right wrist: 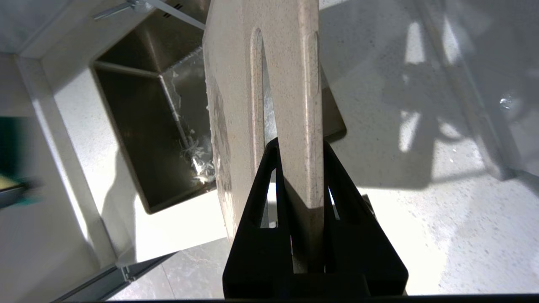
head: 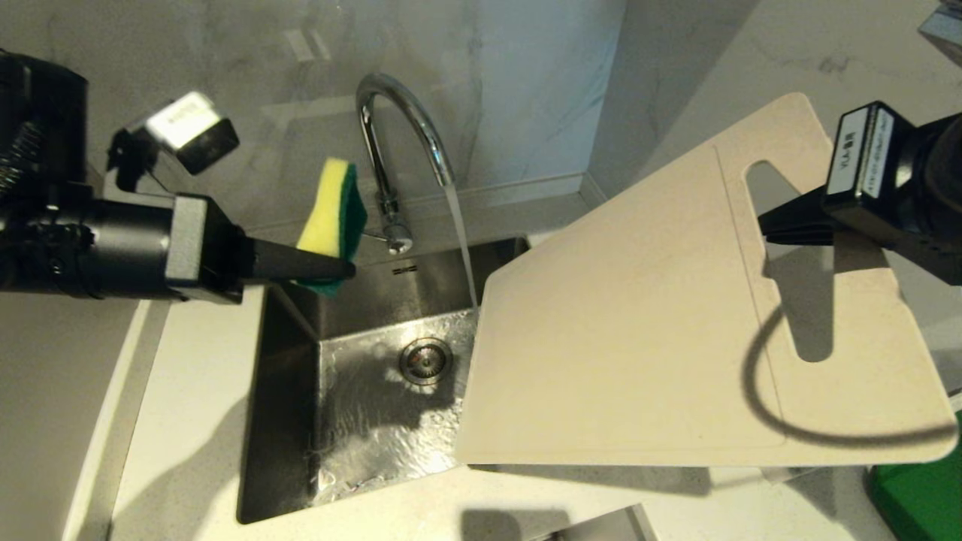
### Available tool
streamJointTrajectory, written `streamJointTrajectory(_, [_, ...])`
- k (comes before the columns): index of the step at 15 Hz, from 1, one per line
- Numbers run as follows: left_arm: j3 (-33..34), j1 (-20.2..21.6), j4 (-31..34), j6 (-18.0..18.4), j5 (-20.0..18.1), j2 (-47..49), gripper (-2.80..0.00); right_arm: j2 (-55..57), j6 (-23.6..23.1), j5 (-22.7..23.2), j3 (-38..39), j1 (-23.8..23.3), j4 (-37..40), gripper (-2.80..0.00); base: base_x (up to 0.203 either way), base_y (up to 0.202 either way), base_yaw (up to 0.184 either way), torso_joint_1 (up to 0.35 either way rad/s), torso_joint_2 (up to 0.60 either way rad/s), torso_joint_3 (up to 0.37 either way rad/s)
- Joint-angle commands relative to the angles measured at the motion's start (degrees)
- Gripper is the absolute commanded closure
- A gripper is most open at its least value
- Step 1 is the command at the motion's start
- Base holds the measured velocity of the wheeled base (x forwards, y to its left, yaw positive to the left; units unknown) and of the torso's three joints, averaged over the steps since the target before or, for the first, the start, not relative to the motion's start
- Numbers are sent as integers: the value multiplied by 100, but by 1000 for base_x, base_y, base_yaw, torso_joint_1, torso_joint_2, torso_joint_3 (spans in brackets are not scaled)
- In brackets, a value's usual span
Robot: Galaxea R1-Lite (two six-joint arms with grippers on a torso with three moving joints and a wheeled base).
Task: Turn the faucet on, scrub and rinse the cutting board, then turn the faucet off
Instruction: Scrub the cutting board underwater
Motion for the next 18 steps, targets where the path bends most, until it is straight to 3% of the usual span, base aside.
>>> streamJointTrajectory(1, [-147,5,23,-26,160,-655,0,438,-8,-7,125,3,-445,0,0,0,0,0,0,0])
streamJointTrajectory(6, [-585,6,453,-69,202,-959,0,1504,-8,-26,69,-14,-1378,0,0,0,0,0,0,0])
streamJointTrajectory(9, [-564,6,479,-73,193,-1021,0,2268,25,-33,-436,-14,-1865,0,0,0,0,0,0,0])
streamJointTrajectory(13, [-585,6,496,-73,193,-1101,0,2949,73,-20,-1236,-14,-1969,0,0,0,0,0,0,0])
streamJointTrajectory(18, [-546,6,496,-81,184,-1104,0,2945,82,-25,-1230,-14,-1965,0,0,0,0,0,0,0])
